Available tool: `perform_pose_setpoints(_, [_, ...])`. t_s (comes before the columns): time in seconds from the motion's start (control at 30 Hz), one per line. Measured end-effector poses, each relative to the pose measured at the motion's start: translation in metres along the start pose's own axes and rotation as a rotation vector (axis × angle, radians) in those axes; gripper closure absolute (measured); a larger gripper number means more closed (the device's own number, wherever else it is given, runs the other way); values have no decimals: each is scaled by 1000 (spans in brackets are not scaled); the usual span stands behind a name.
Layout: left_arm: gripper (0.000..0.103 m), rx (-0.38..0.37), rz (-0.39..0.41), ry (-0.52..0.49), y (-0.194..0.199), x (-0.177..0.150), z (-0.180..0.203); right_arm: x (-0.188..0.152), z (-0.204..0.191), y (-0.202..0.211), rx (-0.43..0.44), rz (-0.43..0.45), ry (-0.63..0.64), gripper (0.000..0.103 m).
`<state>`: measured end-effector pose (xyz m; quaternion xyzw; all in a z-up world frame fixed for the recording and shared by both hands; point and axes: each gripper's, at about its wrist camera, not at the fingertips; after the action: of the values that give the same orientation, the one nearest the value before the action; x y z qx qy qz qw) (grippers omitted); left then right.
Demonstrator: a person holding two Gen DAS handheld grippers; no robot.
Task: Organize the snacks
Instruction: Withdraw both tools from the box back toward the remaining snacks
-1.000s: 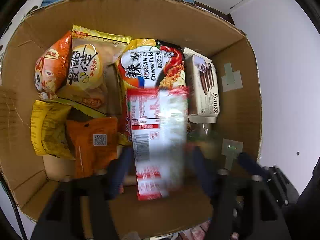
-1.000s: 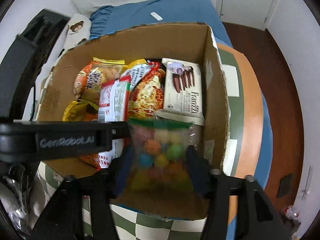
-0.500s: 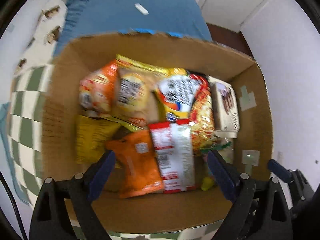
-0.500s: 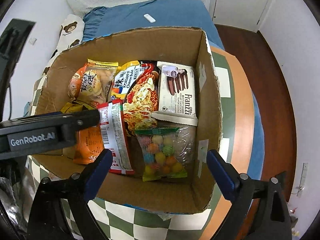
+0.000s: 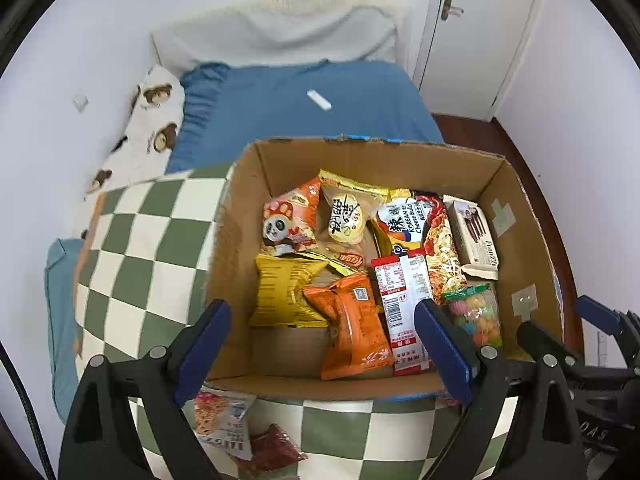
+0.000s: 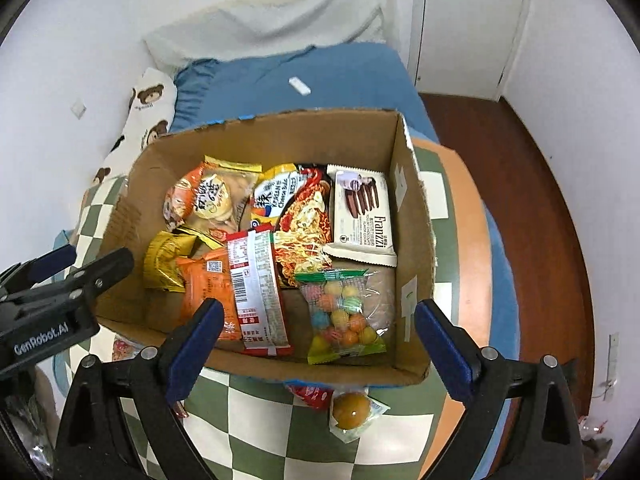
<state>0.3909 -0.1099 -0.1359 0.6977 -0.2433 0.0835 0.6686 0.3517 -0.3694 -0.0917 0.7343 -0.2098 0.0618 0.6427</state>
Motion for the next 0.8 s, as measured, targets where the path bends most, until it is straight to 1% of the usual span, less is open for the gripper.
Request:
perform_pose_setpoints(0.07, [9,13,26,-6,11,-6,0,-7,0,13,5,32,-3,5])
perform_pose_setpoints(0.33, [9,22,142,-19,60,-34,3,-33,-2,60,5,139,13,5])
perform_pose_setpoints(0.43, [9,14,167,-20,75,-40,4,-45,-4,80,10,179,16,5])
perform_pose_setpoints(0.53, [9,11,189,-11,87,-47,4,-54,-4,93,28,197,7,5])
perform_pose_setpoints(0.63, [9,17,180,-8,88,-56,1,-62,2,98,61,181,-18,5])
perform_pose_setpoints(0.7, [9,34,153,-6,80,-66,-2,-66,8,93,69,160,-37,5])
perform_pose_setpoints(0.8, [9,53,76,1,57,-87,-11,-77,25,67,70,78,-89,5])
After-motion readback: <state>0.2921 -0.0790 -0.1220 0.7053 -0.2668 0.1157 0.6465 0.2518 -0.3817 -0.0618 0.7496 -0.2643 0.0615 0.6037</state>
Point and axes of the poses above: each gripper's, at about its wrist camera, not at the fingertips, and y roughly against the way its jaws point, z to its right, x to its top, and after that the axes turned 12 degrees about -y, right-handed
